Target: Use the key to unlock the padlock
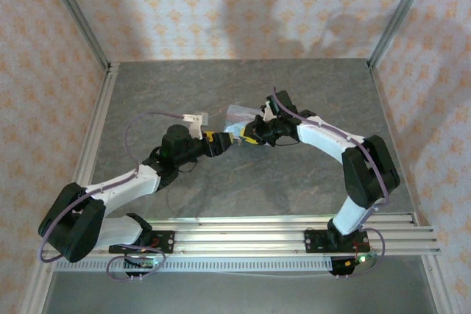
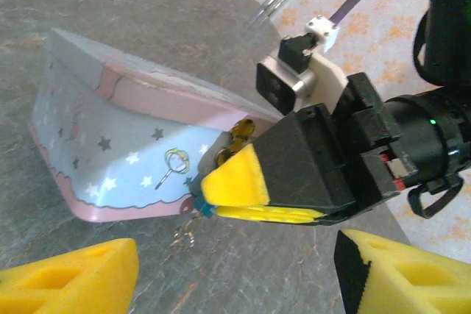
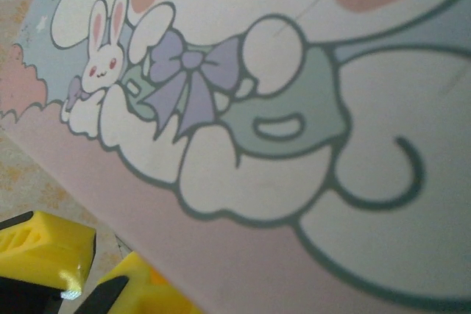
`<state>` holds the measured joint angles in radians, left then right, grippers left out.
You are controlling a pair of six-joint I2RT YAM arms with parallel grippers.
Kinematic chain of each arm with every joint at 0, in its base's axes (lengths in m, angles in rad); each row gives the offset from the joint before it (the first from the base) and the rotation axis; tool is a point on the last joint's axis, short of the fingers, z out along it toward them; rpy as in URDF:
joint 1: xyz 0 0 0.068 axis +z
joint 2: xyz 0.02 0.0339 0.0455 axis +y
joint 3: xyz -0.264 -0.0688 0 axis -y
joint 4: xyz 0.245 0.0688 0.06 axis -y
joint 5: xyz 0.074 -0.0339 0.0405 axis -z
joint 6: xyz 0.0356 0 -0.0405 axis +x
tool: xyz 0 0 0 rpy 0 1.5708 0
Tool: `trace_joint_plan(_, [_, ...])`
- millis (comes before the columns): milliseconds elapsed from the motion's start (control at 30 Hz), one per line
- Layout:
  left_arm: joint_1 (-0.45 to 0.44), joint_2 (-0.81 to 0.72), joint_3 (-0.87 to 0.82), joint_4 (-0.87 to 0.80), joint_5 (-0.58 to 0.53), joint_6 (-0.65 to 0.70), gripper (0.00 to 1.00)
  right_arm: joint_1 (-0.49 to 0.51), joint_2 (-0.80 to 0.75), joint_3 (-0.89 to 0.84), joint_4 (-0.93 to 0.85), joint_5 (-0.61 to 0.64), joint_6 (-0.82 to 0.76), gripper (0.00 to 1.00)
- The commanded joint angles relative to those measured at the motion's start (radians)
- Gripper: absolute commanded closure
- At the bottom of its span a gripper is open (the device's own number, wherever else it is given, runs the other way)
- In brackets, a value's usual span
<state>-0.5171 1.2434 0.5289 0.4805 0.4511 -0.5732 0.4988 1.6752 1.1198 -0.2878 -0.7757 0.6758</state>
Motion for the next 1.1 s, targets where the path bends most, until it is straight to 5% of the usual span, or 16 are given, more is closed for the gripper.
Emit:
trace_joint_plan(0, [0.005, 0.021, -0.018, -0.017, 0.000, 0.031, 0.31, 0.001, -0.015, 0.000, 0.052, -0.035, 0.017, 1.00])
trace_joint_plan(167, [0.004, 0.137, -0.002, 0.182, 0.139, -0.013, 0.37, 0.001, -0.018, 0.003, 0.046, -0.039, 0.018, 1.00])
trace_joint_plan(400, [0.004, 0.241, 0.027, 0.279, 0.181, -0.025, 0.54, -0.002, -0.023, -0.002, 0.047, -0.052, 0.024, 1.00])
trace_joint_plan(733, [0.014, 0.329, 0.024, 0.360, 0.195, -0.022, 0.50, -0.008, -0.028, 0.000, 0.038, -0.079, 0.022, 1.00])
trace_joint_plan(1067, [0.016, 0.420, 0.054, 0.432, 0.240, -0.050, 0.65, -0.014, -0.034, -0.004, 0.035, -0.088, 0.021, 1.00])
